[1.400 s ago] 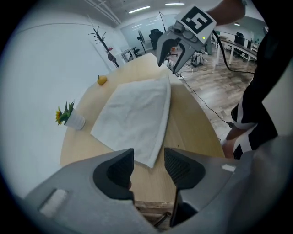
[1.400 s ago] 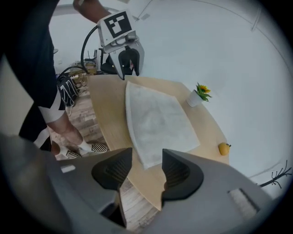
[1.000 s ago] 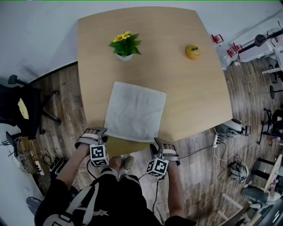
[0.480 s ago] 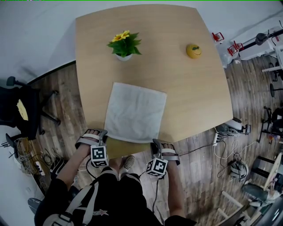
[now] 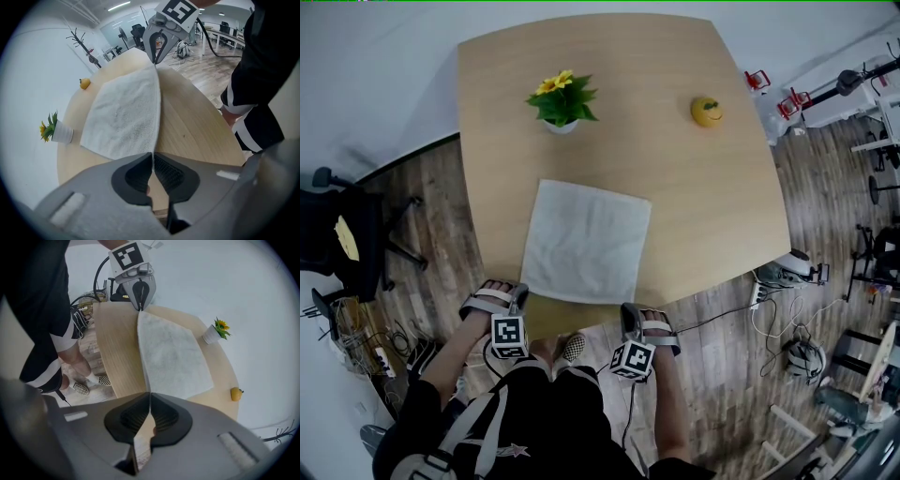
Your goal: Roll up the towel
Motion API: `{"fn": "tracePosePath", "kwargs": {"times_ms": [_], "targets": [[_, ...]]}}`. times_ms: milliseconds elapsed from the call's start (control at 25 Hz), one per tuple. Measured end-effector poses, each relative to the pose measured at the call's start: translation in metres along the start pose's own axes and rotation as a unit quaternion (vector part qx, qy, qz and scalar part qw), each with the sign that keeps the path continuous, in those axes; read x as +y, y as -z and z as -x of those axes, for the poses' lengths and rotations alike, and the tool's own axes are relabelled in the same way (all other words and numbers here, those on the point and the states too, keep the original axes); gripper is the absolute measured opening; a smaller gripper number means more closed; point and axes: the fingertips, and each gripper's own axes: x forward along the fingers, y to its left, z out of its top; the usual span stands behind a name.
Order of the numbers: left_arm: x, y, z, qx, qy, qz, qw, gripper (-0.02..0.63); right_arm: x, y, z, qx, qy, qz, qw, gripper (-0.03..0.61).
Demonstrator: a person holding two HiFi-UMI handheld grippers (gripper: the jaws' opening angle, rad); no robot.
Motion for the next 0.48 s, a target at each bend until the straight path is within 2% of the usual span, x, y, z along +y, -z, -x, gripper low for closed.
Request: {"fn": "tracePosePath", "kwargs": {"times_ms": [280,480], "targets": [[-0.016,-0.012,0.013,-0.017,0.022,-0.002,0.9996,0.026,0.013,0.009,0.013,0.006,-0.009,-0.013,1.0,0.015],[-0.011,-0.016,0.018,-0.015,0.008,0.01,0.9998,0.029,0.009,0.013,0.017,0.005,-0.003,-0.012,1.0,0.015]]}}
